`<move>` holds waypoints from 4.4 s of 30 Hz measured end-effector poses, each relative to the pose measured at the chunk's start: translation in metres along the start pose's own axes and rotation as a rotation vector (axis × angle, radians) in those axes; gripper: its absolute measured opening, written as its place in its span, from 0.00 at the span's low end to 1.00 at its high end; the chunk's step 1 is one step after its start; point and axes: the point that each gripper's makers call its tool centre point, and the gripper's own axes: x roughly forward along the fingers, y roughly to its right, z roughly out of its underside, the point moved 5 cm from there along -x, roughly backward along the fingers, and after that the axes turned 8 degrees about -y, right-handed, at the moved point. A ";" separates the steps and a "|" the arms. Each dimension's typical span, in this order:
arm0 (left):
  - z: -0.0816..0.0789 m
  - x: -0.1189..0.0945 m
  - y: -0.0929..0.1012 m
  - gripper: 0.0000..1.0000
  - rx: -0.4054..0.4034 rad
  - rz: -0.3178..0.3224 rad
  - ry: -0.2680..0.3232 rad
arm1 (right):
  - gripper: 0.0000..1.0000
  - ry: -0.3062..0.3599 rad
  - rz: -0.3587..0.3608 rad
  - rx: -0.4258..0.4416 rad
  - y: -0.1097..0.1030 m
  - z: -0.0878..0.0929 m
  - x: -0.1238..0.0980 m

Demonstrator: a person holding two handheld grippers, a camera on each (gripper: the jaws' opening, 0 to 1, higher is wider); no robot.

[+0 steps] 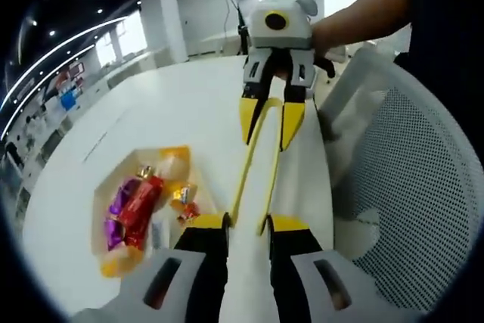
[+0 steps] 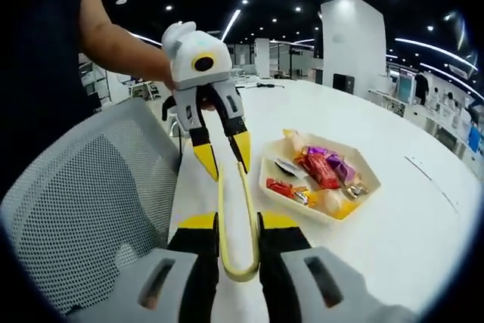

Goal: Place the target food into the container with the food tongs after gripping and lifting it, then release it inside without dropping or visibly crushing the food.

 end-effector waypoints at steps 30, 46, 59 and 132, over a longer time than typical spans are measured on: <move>0.023 0.032 0.002 0.23 0.016 -0.006 -0.088 | 0.21 -0.119 0.000 0.079 0.001 0.042 0.027; 0.033 0.008 0.001 0.45 -0.252 -0.035 0.002 | 0.31 -0.143 0.003 0.079 0.005 0.037 0.016; 0.037 -0.050 -0.016 0.77 -0.405 -0.246 0.178 | 0.55 0.021 0.317 0.209 0.029 0.013 -0.051; 0.056 -0.088 -0.009 1.00 -0.588 -0.419 0.318 | 1.00 0.046 0.618 0.360 0.007 0.055 -0.113</move>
